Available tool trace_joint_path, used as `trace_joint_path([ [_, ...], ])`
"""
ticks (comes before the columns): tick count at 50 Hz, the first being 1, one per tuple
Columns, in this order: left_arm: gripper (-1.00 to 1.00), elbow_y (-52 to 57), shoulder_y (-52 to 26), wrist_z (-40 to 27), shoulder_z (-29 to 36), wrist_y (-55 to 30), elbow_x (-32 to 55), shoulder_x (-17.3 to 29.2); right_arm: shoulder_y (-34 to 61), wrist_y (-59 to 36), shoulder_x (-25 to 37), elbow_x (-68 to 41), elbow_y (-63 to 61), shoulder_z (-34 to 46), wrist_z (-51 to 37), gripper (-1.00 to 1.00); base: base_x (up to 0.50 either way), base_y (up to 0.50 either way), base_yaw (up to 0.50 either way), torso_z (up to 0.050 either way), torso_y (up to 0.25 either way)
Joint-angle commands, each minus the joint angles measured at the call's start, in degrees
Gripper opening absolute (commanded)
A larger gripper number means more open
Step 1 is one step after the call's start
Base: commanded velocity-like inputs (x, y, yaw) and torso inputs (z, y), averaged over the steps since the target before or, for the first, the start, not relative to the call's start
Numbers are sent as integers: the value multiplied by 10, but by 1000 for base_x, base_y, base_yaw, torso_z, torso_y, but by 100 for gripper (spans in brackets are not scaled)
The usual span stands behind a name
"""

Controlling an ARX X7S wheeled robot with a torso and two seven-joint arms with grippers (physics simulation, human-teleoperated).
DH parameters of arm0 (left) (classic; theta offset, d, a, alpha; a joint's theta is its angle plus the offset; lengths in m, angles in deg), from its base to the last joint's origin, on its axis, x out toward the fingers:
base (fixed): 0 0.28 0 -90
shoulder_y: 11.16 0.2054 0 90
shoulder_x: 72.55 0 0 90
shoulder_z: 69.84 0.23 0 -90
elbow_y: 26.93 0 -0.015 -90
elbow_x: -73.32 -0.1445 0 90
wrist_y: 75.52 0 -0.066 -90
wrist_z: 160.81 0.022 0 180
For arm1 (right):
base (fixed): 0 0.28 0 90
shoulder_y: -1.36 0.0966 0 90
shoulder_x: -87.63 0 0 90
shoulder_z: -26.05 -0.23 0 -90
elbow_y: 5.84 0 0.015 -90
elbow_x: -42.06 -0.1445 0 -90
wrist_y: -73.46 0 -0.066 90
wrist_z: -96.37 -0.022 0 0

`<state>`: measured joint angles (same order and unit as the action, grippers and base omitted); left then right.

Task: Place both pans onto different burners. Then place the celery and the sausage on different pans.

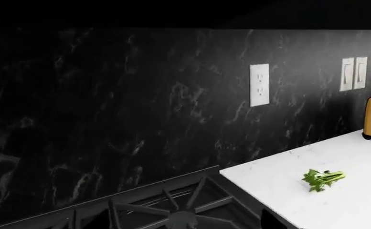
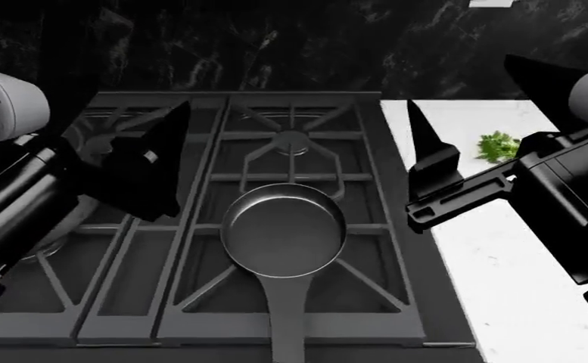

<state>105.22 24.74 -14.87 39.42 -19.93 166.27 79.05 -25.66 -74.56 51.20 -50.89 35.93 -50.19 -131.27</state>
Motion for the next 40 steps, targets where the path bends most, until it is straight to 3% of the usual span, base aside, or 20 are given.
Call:
trace_joint_path([
  [1,100,6,3,1,-6,5,5,3,-4,4,0,0,0,0,-2,100,66,-500,0,0,0],
  [40,100,9,-22,-8,7,-11,13,-16,-22,30,24,-25,-10,-21,-25,100,6,-500,0,0,0],
])
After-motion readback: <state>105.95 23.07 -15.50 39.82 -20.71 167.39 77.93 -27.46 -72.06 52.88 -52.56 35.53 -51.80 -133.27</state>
